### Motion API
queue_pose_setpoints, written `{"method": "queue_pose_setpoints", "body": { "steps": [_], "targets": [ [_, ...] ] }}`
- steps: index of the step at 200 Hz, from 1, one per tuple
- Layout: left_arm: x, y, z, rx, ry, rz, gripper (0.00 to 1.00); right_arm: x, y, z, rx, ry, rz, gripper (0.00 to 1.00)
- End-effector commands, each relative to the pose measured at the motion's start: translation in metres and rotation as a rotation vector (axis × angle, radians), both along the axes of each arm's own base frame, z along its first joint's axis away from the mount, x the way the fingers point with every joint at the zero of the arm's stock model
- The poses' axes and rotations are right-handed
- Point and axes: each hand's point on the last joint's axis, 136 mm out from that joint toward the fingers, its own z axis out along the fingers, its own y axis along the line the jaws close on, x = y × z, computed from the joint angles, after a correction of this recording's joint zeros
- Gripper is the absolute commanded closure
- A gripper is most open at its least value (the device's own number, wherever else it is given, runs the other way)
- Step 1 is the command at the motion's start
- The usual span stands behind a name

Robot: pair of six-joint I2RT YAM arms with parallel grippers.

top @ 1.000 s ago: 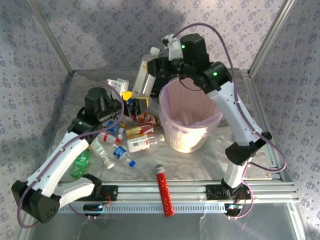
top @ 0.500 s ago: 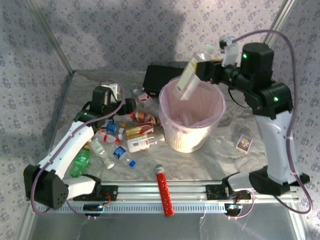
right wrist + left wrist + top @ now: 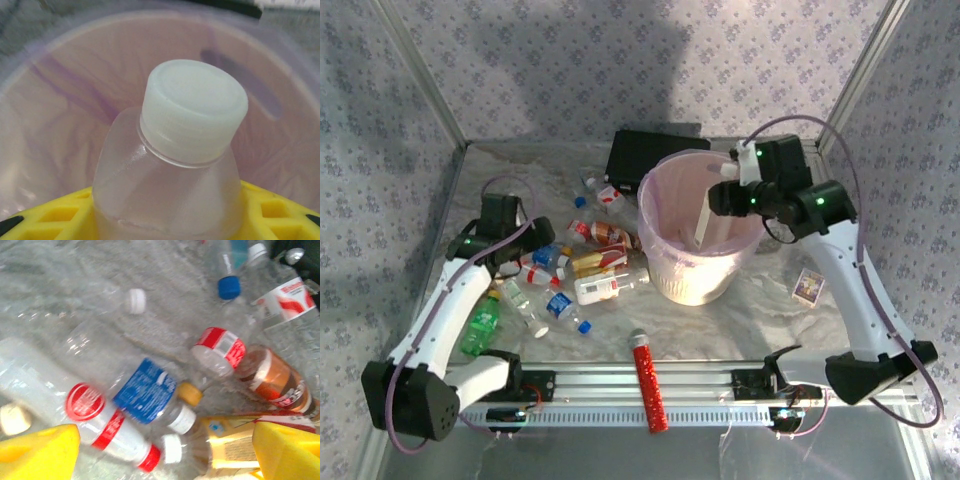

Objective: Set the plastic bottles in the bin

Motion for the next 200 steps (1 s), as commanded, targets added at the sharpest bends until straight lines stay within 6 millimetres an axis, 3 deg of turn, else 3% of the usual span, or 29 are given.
{"method": "queue_pose_setpoints", "body": {
  "steps": [1, 22, 42, 58, 88, 113, 136, 171, 200],
  "targets": [
    [-0.025, 0.017, -0.007, 0.011, 0.073, 0.072, 0.12, 0.004, 0.002, -0.007, -0.031, -0.031, 0.006, 0.47],
    [-0.039, 0.023, -0.015, 0.004, 0.117, 0.113, 0.12, 0.005, 0.006, -0.026, -0.033, 0.006, 0.015, 0.42],
    [-0.055, 0.029, -0.027, 0.000, 0.187, 0.180, 0.12, 0.004, 0.007, -0.033, -0.034, 0.022, 0.024, 0.22],
    [-0.071, 0.034, -0.036, 0.000, 0.254, 0.233, 0.12, 0.004, 0.007, -0.029, -0.034, 0.013, 0.028, 0.15],
    [-0.098, 0.033, -0.033, -0.013, 0.344, 0.249, 0.11, 0.006, 0.004, -0.017, -0.017, -0.011, 0.031, 0.08],
    [-0.121, 0.032, -0.030, -0.014, 0.425, 0.280, 0.09, 0.008, 0.004, -0.009, 0.002, -0.029, 0.036, 0.06],
    [-0.134, 0.026, -0.043, -0.031, 0.458, 0.308, 0.10, 0.012, 0.003, -0.006, 0.017, -0.040, 0.036, 0.06],
    [-0.133, 0.012, -0.079, -0.118, 0.476, 0.323, 0.14, 0.012, 0.000, -0.004, 0.029, -0.048, 0.031, 0.07],
    [-0.133, 0.014, -0.097, -0.109, 0.485, 0.340, 0.19, 0.006, -0.002, 0.004, 0.047, -0.068, 0.037, 0.07]
  ]
}}
